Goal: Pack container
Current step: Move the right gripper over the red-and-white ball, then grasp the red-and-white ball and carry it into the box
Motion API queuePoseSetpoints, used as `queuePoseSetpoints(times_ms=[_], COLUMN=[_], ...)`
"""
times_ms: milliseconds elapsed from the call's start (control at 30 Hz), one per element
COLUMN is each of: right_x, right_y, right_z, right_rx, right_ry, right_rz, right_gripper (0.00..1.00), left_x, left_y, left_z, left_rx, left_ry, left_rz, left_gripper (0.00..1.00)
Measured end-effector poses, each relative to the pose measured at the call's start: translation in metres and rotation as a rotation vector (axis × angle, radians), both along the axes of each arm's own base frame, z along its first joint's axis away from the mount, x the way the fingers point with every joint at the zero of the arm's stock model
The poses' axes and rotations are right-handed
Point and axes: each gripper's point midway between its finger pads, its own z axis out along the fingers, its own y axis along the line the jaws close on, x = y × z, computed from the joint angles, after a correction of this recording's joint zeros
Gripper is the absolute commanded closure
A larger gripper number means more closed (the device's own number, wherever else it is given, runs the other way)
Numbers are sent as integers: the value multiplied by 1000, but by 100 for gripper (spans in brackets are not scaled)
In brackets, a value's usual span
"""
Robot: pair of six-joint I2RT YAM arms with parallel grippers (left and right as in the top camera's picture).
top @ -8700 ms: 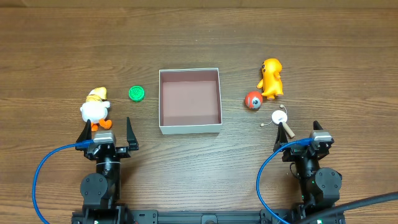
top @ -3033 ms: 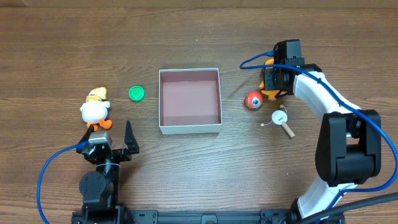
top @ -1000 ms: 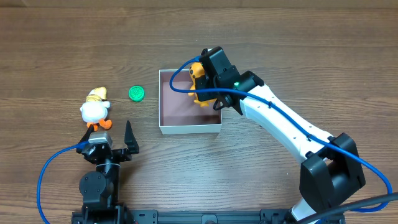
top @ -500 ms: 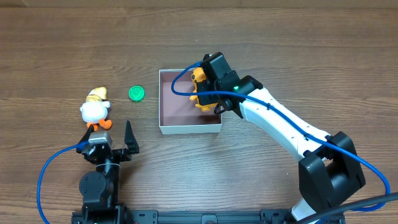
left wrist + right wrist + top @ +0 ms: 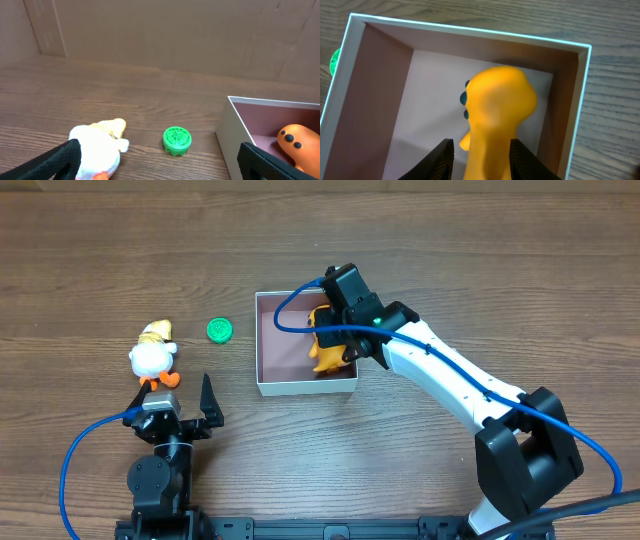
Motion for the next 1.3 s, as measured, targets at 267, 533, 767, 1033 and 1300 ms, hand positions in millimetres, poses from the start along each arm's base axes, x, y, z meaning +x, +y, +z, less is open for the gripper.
queuePoseSetpoints(times_ms=[267,533,767,1033,1300], right_x=[-9,-30,-18,-1,-6], right_y=[-5,-63,-177,-198,-187], right_z=[7,133,134,66,-7], right_rx=[-31,-76,-180,-204,-189], right_ry=[55,-115,-74,-66,-8], right_rz=[5,-92,-371,-389,-311], right_gripper=[60,35,29,22,19], left_x=[0,0,0,0,0], left_y=[0,0,0,0,0], left_z=[0,0,0,0,0], left_rx=[0,0,0,0,0], left_ry=[0,0,0,1,0], left_rz=[0,0,0,0,0], left_gripper=[0,0,0,0,0])
